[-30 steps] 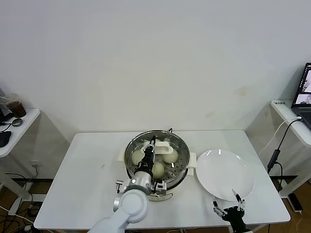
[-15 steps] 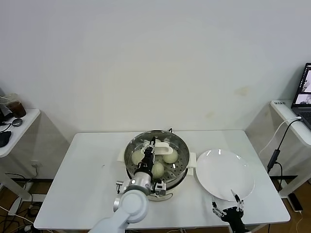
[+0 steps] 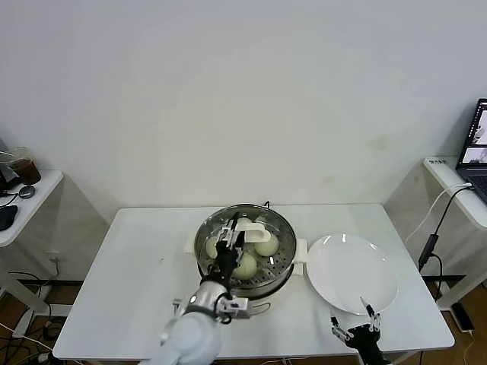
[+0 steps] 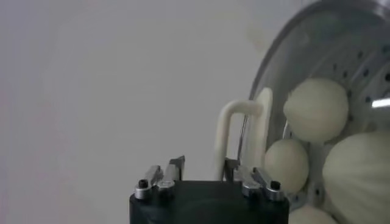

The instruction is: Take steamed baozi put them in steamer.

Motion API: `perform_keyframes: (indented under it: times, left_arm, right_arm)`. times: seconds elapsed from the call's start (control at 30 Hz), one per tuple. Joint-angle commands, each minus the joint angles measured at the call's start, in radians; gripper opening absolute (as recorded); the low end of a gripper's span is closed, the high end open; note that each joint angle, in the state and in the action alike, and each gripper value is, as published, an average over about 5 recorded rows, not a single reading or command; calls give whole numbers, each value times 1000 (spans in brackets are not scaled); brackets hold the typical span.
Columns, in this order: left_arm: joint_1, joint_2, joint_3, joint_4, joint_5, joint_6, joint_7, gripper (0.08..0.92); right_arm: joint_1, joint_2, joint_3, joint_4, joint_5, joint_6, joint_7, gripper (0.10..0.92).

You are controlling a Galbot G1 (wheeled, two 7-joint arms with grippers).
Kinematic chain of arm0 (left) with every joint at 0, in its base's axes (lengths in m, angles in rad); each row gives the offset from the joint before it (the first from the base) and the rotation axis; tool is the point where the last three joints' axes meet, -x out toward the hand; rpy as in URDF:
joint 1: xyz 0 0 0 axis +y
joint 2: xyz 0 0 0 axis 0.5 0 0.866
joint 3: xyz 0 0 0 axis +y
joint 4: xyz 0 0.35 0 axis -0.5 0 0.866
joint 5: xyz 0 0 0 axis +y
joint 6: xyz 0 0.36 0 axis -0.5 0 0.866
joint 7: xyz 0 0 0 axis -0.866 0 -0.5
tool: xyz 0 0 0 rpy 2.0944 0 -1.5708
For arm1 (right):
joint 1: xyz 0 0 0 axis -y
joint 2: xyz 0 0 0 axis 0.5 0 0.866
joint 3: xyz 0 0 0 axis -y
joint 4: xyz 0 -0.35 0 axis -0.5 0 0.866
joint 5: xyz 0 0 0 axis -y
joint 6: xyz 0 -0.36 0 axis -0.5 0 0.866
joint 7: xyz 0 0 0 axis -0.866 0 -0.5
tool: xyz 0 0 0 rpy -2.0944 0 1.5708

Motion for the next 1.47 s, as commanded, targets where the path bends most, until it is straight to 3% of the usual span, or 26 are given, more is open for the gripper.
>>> perform_keyframes:
  times: [0.03, 0.1, 0.17, 0.3, 0.47, 0.77, 1.47]
  left_arm:
    - [497, 6, -352, -231, -747, -518, -300, 653]
    - [589, -21, -473, -227, -828, -637, -333, 713]
    - [664, -35, -559, -222, -897, -681, -338, 762]
    - [808, -30, -645, -240, -1057, -694, -336, 817]
    - [920, -19, -661, -192, -1203, -706, -327, 822]
    - [906, -44, -623, -8, -1274, -760, -178, 823]
    - [879, -60, -628, 34, -1241, -733, -129, 823]
  right_arm:
    - [-9, -3, -3, 11, 9, 16, -10, 823]
    - [-22, -12, -13, 20, 38, 35, -16, 823]
    - [-44, -32, -29, 37, 78, 53, -15, 823]
    - [-108, -89, -74, 99, 195, 62, 15, 823]
    - [-176, -144, -136, 137, 244, 46, 45, 823]
    - [-184, -132, -199, 125, 243, 21, 126, 823]
    - [-200, -118, -219, 153, 233, -4, 152, 823]
